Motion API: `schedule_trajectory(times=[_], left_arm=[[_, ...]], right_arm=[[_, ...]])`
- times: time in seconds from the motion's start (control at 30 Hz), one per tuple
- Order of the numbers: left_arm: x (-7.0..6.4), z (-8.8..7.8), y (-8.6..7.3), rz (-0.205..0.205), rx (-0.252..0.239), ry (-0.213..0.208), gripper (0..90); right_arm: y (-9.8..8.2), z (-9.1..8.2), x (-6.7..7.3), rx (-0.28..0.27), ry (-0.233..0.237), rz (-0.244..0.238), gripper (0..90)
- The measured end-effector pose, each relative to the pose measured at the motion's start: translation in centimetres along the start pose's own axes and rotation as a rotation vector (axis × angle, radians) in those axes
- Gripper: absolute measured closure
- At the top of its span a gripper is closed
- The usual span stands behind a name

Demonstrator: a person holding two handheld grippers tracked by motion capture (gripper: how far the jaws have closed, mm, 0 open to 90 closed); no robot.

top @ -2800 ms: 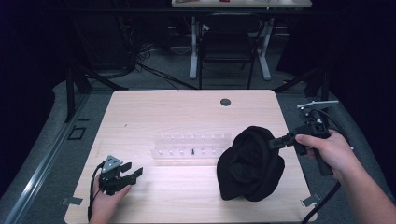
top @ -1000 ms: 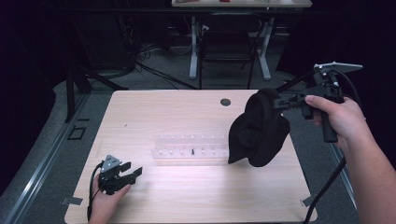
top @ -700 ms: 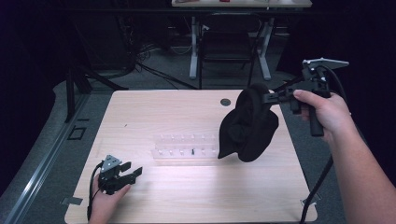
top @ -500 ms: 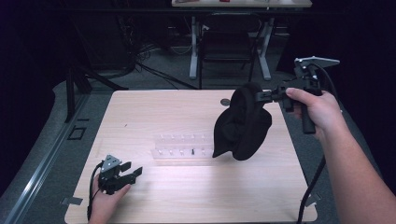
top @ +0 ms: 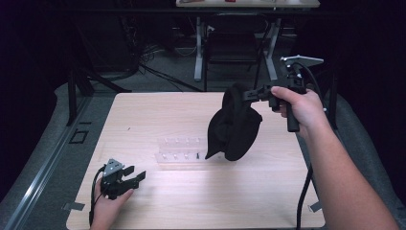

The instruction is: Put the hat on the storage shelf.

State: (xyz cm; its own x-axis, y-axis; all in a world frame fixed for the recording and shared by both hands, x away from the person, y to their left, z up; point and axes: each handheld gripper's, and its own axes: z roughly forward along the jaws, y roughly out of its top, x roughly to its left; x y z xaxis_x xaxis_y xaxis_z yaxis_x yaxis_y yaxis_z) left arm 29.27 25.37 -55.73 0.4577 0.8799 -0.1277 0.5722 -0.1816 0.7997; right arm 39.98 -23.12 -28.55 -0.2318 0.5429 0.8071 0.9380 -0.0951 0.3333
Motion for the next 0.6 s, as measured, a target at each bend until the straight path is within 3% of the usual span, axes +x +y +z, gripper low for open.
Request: schedule_trajectory(times=[0.6], left_arm=[[0.1, -0.1, 0.0, -0.002, -0.007, -0.002, 43.9]], right_arm=[[0.6, 4.1, 0.0, 0.033, -0.010, -0.005, 88.4]])
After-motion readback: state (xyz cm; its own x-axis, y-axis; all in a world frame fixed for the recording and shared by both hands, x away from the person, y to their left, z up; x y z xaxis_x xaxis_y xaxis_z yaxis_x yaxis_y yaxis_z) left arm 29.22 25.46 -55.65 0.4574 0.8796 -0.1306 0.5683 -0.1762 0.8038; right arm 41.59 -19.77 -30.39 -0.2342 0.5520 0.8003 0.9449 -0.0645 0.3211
